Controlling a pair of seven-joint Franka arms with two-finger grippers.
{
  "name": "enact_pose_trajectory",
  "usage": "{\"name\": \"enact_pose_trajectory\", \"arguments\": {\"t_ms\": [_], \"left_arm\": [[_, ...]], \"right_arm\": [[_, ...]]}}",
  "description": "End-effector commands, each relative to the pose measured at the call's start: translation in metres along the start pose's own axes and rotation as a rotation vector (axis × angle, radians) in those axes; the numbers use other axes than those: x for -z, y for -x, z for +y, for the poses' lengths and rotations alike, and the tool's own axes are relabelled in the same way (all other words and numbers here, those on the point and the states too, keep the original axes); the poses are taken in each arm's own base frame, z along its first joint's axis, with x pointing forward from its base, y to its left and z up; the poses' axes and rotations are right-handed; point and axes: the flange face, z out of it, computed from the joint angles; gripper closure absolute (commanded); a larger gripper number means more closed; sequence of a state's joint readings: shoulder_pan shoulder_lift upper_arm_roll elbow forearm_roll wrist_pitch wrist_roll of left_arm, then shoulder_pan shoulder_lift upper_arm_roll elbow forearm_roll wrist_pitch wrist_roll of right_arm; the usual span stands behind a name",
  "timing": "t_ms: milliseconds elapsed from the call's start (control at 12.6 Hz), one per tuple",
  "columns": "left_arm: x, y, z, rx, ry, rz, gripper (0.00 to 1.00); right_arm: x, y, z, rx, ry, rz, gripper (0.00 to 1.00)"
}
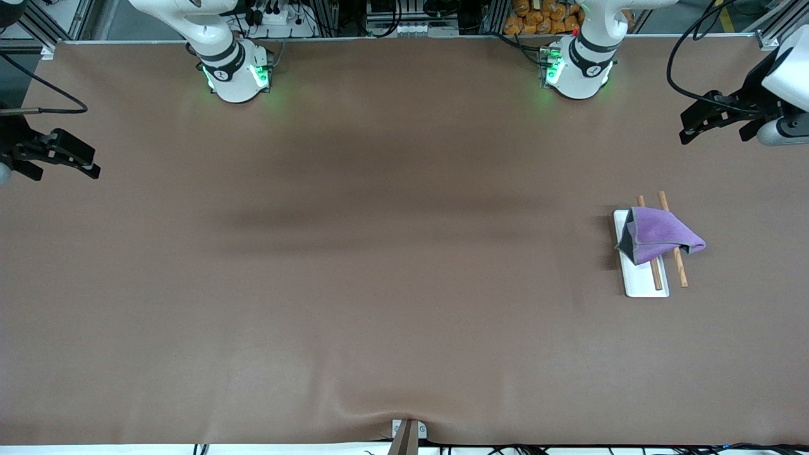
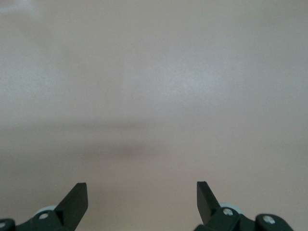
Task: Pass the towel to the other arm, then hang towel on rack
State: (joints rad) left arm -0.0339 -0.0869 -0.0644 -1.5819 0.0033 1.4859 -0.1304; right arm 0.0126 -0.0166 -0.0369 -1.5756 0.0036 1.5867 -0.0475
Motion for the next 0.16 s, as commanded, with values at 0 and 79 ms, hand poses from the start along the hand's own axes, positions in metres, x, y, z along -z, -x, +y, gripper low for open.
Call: {"name": "enact_pose_trajectory", "arguments": {"t_ms": [0, 79], "left_arm": [[0.0060, 0.0061, -0.0024, -0.020, 0.018, 0.001, 0.00], [0.0060, 0.0061, -0.0025, -0.020, 0.017, 0.001, 0.00]], "right_arm": [[0.0030, -0.0017, 0.0059, 0.000, 0.007, 0.000, 0.00], [0.0030, -0.0017, 0.0059, 0.000, 0.007, 0.000, 0.00]]}}
